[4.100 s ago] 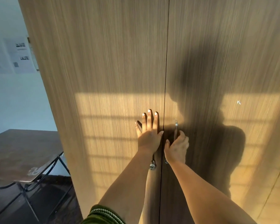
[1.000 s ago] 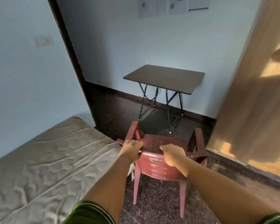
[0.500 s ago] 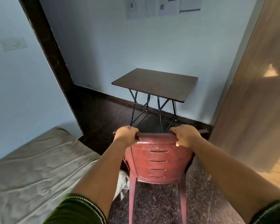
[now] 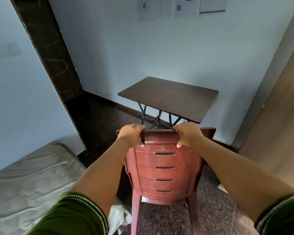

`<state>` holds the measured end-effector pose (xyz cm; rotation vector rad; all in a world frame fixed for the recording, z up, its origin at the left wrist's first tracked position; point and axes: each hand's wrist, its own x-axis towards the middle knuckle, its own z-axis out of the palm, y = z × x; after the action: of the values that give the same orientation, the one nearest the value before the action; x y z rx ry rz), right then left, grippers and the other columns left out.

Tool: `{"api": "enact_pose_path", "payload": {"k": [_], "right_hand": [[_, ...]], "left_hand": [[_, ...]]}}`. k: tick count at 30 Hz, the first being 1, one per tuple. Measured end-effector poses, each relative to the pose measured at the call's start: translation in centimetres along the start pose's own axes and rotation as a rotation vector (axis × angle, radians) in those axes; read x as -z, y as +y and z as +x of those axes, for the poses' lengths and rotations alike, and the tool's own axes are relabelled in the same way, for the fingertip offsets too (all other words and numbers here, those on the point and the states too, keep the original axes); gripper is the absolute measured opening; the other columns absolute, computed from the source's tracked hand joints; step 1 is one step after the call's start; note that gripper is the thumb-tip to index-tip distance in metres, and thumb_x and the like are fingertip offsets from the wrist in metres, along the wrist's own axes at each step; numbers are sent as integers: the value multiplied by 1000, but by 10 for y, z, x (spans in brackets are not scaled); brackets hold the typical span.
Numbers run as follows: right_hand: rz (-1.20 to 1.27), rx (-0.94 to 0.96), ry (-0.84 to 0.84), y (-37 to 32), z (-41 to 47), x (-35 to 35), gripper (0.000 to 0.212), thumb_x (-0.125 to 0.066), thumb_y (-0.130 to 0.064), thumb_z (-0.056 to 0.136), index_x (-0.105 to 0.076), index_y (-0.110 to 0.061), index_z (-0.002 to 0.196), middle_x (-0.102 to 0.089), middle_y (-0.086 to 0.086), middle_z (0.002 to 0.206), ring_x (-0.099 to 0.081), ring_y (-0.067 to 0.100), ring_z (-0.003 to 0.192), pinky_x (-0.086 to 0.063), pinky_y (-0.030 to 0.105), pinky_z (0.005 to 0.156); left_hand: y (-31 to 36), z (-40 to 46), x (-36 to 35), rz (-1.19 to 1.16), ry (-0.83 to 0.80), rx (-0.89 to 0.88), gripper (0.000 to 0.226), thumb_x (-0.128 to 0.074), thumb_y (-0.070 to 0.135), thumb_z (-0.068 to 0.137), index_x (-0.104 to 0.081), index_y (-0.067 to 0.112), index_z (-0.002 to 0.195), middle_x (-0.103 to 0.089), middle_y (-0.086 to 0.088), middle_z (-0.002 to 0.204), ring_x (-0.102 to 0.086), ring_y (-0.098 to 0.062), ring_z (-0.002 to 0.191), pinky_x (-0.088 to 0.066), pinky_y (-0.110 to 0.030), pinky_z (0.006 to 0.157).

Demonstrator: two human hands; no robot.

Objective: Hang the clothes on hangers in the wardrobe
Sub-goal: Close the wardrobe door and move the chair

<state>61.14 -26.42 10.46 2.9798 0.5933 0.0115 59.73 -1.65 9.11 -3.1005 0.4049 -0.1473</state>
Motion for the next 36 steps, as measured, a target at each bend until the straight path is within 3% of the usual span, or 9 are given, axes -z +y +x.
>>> {"api": "enact_pose_path", "payload": {"k": [9,15,21,25,28,31,33,34,36], "right_hand": [[-45,-35,201,11,78,7,62,-84,-41,62,-50,-18,109,-63,1,108,-61,25,101,-47,34,81],[-79,-63,262,-8,149,43,63,-85,-39,64,-50,-17,112,-61,4,109,-60,28,101,-47,36,80],[-89,-112,255,-36,200,44,61,-84,-40,64,-49,-17,109,-61,4,107,-59,28,100,-47,37,77],[-88,-80,232,-61,238,49,59,-83,-42,65,-49,-15,105,-60,3,104,-58,27,98,-48,37,74],[-97,-56,243,-82,266,56,59,-82,-43,68,-48,-14,107,-57,4,103,-59,26,97,-48,37,71],[-142,-18,272,-120,285,38,54,-75,-36,75,-46,-14,115,-55,5,109,-60,27,96,-48,37,67],[-187,80,236,-156,289,0,31,-52,-19,86,-50,-11,116,-57,7,107,-62,28,91,-46,36,59],[-176,126,202,-178,288,-22,29,-40,-15,86,-54,-10,111,-59,7,100,-63,28,83,-44,34,54],[-100,196,128,-216,287,-61,27,-38,-20,84,-62,-11,94,-62,7,81,-62,26,66,-40,29,44]], "left_hand": [[-46,76,9,79,152,-117,53,-74,30,78,-46,19,123,-58,-1,126,-55,-20,117,-38,-37,105],[-106,130,29,84,205,-131,49,-74,30,80,-47,16,118,-58,-5,122,-58,-25,111,-42,-38,99],[-164,175,20,80,218,-207,48,-72,25,81,-46,13,119,-56,-7,123,-54,-25,116,-38,-37,105],[-213,209,21,109,237,-231,48,-72,22,81,-46,8,119,-53,-10,124,-49,-28,123,-19,-41,119],[-248,230,19,171,239,-232,45,-68,20,83,-45,4,119,-51,-15,124,-47,-30,123,1,-41,119],[-286,228,-4,186,285,-194,38,-68,16,83,-49,5,114,-55,-15,112,-53,-31,113,-5,-46,120],[-307,208,-45,214,266,-142,39,-63,9,83,-52,2,120,-55,-15,110,-54,-31,110,-11,-50,120],[-315,190,-73,224,210,-99,42,-62,7,83,-51,2,123,-55,-14,112,-55,-30,110,-13,-50,119],[-328,152,-124,60,169,49,44,-67,11,82,-53,4,123,-57,-14,116,-54,-30,114,-20,-46,119]]}}
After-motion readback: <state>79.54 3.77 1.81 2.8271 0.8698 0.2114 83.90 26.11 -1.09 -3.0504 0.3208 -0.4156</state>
